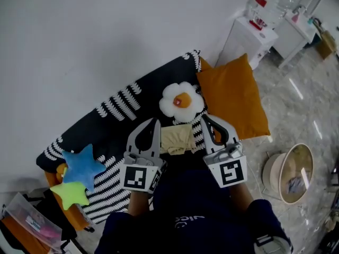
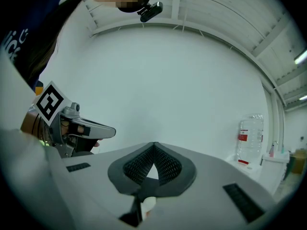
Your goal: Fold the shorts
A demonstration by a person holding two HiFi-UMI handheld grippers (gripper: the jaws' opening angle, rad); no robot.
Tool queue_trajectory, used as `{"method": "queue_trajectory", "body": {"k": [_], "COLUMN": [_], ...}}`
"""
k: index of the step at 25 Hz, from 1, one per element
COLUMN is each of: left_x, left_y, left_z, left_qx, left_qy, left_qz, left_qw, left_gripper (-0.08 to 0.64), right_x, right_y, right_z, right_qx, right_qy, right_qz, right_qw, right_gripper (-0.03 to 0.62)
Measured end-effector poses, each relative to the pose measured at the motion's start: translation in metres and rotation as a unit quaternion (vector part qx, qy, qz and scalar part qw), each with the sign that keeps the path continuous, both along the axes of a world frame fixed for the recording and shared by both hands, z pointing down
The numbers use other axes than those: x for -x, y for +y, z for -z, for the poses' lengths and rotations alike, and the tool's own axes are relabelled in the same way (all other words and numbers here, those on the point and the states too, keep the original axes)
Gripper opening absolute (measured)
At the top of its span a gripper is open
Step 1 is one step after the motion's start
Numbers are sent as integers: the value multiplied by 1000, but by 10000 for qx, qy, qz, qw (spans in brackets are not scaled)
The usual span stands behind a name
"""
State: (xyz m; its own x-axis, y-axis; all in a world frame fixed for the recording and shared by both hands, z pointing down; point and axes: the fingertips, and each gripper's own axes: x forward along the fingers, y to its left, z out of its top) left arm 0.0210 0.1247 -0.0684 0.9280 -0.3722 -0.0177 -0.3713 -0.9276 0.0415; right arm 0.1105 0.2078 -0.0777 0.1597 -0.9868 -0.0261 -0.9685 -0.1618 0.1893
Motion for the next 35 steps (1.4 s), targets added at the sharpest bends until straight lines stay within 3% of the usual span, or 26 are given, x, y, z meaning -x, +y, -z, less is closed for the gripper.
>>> {"method": "queue_trajectory", "body": {"k": [11,21,35], "left_x": [15,23,40], "left_y": [-14,-23,-38], "left_z": [2,7,-5], "left_qx": [-348,-371,-319], "left_qy": [-27,280,93], "left_qz": [421,548,827], "left_qw": [9985,9974,9960], "left_gripper": [2,2,2], "right_x": [6,9,18], "right_y": [-8,-15,-35], "right_z": [-3,-2,-12], "right_qx": [72,173,291], "right_qy": [92,394,479], "right_qz": [-55,-53,169], "right_qw": [9999,9991,9983], "right_gripper": [8,8,8]}}
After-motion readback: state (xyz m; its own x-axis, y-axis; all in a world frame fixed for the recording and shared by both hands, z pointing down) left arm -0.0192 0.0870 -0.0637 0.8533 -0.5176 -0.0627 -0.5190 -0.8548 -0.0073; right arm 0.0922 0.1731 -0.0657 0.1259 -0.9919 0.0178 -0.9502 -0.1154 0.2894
